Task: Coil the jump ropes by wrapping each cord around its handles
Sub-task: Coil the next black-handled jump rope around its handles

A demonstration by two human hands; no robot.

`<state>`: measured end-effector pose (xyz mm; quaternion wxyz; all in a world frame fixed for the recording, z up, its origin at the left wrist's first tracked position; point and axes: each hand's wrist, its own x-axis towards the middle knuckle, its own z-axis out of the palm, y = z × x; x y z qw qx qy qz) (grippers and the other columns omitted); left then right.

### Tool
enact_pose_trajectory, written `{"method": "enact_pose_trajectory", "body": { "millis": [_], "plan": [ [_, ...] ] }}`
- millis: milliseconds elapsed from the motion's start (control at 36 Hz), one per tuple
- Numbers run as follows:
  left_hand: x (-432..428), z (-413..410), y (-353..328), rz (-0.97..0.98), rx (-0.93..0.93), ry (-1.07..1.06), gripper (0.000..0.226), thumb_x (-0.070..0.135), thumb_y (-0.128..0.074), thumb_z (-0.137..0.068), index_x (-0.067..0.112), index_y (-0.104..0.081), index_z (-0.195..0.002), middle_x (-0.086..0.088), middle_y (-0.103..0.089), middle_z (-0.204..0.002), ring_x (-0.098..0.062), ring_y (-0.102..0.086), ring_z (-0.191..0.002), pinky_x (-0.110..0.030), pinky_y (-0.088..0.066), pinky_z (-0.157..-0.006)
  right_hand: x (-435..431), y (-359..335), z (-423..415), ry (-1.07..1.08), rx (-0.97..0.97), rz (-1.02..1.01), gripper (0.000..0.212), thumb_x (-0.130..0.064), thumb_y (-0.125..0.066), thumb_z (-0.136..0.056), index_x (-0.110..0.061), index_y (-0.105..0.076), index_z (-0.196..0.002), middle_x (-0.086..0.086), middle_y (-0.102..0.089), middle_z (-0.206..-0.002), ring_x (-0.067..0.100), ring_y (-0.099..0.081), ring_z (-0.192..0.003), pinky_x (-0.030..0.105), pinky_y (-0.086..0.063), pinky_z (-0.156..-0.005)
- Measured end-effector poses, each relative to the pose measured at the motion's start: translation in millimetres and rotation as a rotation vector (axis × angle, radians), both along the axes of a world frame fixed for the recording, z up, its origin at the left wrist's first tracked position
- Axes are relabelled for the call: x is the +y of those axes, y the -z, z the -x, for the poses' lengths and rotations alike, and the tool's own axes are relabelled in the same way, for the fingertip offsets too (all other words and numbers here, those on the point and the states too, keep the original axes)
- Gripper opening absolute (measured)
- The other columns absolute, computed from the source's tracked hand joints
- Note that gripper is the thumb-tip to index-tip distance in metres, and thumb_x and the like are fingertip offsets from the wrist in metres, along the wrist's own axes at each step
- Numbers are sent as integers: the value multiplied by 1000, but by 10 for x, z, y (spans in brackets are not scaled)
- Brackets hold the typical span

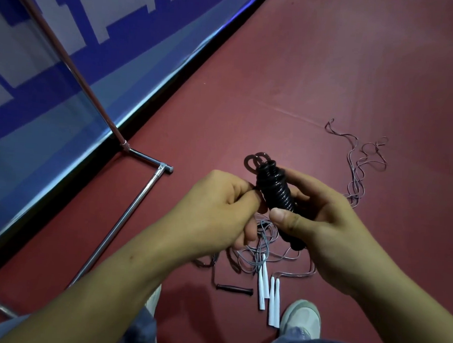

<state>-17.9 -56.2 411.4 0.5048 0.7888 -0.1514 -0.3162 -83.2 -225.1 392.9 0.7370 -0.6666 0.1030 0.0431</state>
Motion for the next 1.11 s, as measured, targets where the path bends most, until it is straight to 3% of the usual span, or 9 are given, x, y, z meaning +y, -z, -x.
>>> {"method": "enact_pose_trajectory", "body": {
  "millis": [111, 167, 306, 472, 583, 694, 778, 1000, 1111],
  "plan": [
    [-15, -6, 13, 55, 73, -11, 34, 16, -45, -106, 5, -68, -83, -7, -68, -56, -21, -59, -49, -42, -62, -69, 18, 17, -17, 41, -18, 68, 58, 18, -66, -82, -17, -62, -129, -6, -72, -75, -2, -61, -57, 9, -45, -54],
    [-23, 4, 21, 69, 95, -32, 31, 14, -46, -105, 3, -68, -86, -10, -69, -59, -23, -61, -50, -52, -62, -74, 37, 1, -19, 35, -40, 95, 57, 15, -69, -80, -16, -61, -127, -11, -72, -71, -3, -62, -58, 8, -45, -55],
    [-65, 53, 70, 119, 122, -89, 33, 12, -45, -104, 4, -70, -84, -16, -72, -68, -27, -64, -52, -42, -57, -66, 48, 0, -30, 61, -88, 238, 55, 3, -78, -79, -25, -63, -124, -16, -72, -76, -5, -65, -72, 10, -49, -67],
    [-86, 70, 110, 59, 31, -102, 36, 11, -43, -102, 10, -70, -78, -13, -71, -62, -22, -63, -47, -30, -50, -56, 11, -17, -13, 44, -110, 392, 57, 0, -83, -77, -30, -62, -121, -24, -66, -68, -7, -61, -63, 5, -44, -60],
    [-60, 50, 77, -70, -61, -93, 32, 16, -51, -96, 0, -65, -73, -11, -67, -54, -16, -59, -40, -25, -47, -45, 0, 51, -8, 51, -132, 636, 60, -37, -88, -71, -49, -60, -122, -14, -58, -81, 2, -58, -74, 14, -42, -67],
    [-79, 96, 43, -147, -199, -131, 54, 46, -66, -86, 8, -45, -53, 7, -36, -42, -13, -31, -38, -24, -27, -39, 43, 139, -13, 80, -195, 734, 62, -52, -75, -68, -50, -58, -128, -11, -59, -97, 6, -61, -87, 22, -46, -74],
    [-111, 129, 10, -157, -243, -225, 68, 65, -66, -78, 13, -37, -46, 7, -27, -35, -11, -26, -34, -19, -18, -36, 70, 164, -15, 108, -264, 739, 63, -39, -82, -71, -48, -58, -129, -4, -59, -104, 7, -65, -94, 24, -52, -81],
    [-106, 75, 164, -113, -266, -300, 59, 56, -75, -81, 8, -55, -52, 6, -34, -36, -12, -29, -38, -27, -25, -39, 150, 194, 12, 160, -243, 852, 73, -34, -86, -69, -43, -57, -135, -4, -54, -95, 3, -57, -87, 9, -42, -73],
    [-86, 65, 221, 7, -235, -224, 51, 55, -76, -78, 7, -65, -64, -8, -54, -49, -22, -47, -46, -44, -45, -47, 111, 120, 7, 40, -87, 739, 62, -37, -87, -63, -40, -62, -120, -11, -68, -100, 4, -66, -89, 26, -55, -76]
  ]
}}
